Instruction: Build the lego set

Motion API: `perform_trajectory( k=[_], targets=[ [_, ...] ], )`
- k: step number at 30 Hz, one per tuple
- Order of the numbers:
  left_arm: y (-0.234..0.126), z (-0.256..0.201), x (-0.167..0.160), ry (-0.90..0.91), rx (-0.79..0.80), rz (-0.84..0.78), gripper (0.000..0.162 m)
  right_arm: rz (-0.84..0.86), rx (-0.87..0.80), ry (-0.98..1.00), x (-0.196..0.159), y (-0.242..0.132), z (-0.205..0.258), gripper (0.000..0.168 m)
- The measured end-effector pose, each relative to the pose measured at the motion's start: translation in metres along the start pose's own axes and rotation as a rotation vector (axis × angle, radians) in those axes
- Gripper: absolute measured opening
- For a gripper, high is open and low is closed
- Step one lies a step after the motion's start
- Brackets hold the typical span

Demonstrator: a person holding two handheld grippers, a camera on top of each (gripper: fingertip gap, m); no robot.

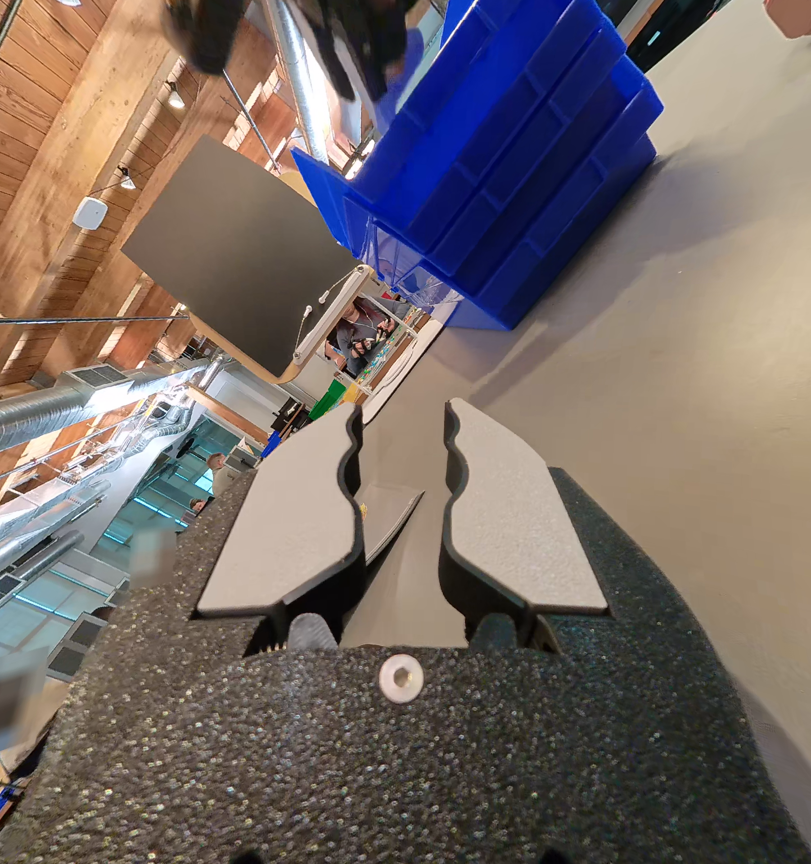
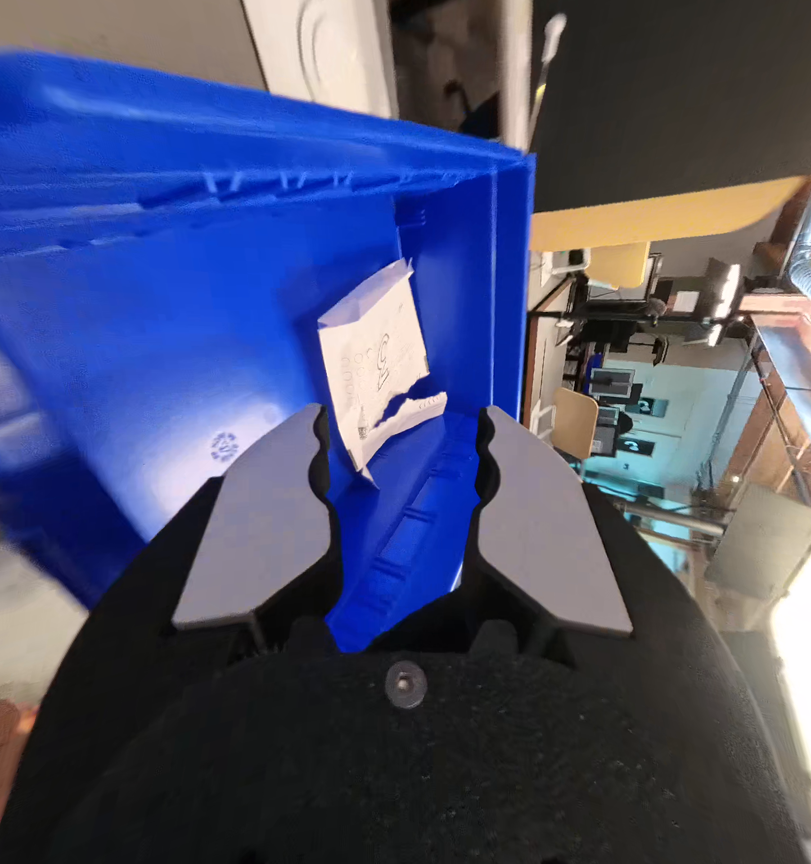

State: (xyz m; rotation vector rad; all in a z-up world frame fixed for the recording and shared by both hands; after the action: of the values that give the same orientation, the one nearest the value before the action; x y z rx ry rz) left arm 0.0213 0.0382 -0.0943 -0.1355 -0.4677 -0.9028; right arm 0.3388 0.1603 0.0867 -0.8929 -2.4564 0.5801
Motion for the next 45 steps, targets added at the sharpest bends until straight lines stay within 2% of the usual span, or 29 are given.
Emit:
perform_trajectory(
  k=[4,11,12,16,18,22,25,27,31,36,41,45],
  targets=[
    [-0.001,0.001,0.0,-0.01,-0.005,-0.011,0.033,0.173,0.091,-0.118,-0.001,0.044,-0.001,0.067],
    [0.0,0.002,-0.001,-0.026,-0.015,-0.012,0.033,0.267,0.284,-0.004,-0.005,0.087,-0.007,0.067],
    [0.0,0.002,-0.001,-0.028,-0.015,-0.012,0.033,0.276,0.301,0.024,-0.005,0.091,-0.007,0.055],
    [0.0,0.002,-0.001,-0.026,-0.01,-0.008,0.033,0.267,0.318,0.083,-0.002,0.101,-0.005,0.029],
    [-0.001,0.002,-0.001,-0.027,-0.005,-0.008,0.033,0.244,0.251,0.066,0.0,0.099,-0.006,0.017],
    [-0.002,0.002,-0.001,-0.025,0.004,-0.01,0.033,0.196,0.068,-0.072,0.005,0.076,-0.01,0.013],
    [-0.002,0.001,-0.001,-0.006,0.014,-0.004,0.033,0.165,-0.123,-0.208,0.005,0.04,-0.018,0.014],
    [-0.002,0.0,0.0,0.005,0.017,0.0,0.033,0.132,-0.192,-0.221,-0.001,0.007,-0.024,0.014],
    [-0.002,0.001,-0.001,-0.006,0.017,0.006,0.033,0.075,-0.221,-0.111,-0.041,-0.06,-0.034,0.015],
    [-0.001,0.002,-0.002,-0.018,0.016,0.018,0.033,0.064,-0.145,0.12,-0.137,-0.1,-0.036,0.016],
    [0.001,0.003,-0.002,-0.031,0.012,0.036,0.033,0.044,0.021,0.359,-0.22,-0.077,-0.011,0.016],
    [0.002,0.003,-0.002,-0.032,0.009,0.041,0.033,0.112,0.108,0.406,-0.248,-0.037,0.017,0.017]
  ],
)
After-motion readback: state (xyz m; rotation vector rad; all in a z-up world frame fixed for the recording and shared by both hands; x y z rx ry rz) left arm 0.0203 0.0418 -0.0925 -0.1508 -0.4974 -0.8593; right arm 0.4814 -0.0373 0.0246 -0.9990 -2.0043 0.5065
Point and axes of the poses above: each gripper's, where its closed fingertips meet, y out along the fingers, x out of its top, z = x × y across the jaws, the point moved 10 cm from there along -y, back along the fingers, and after that the axes turned 13 degrees about y, right-handed, at the moved point
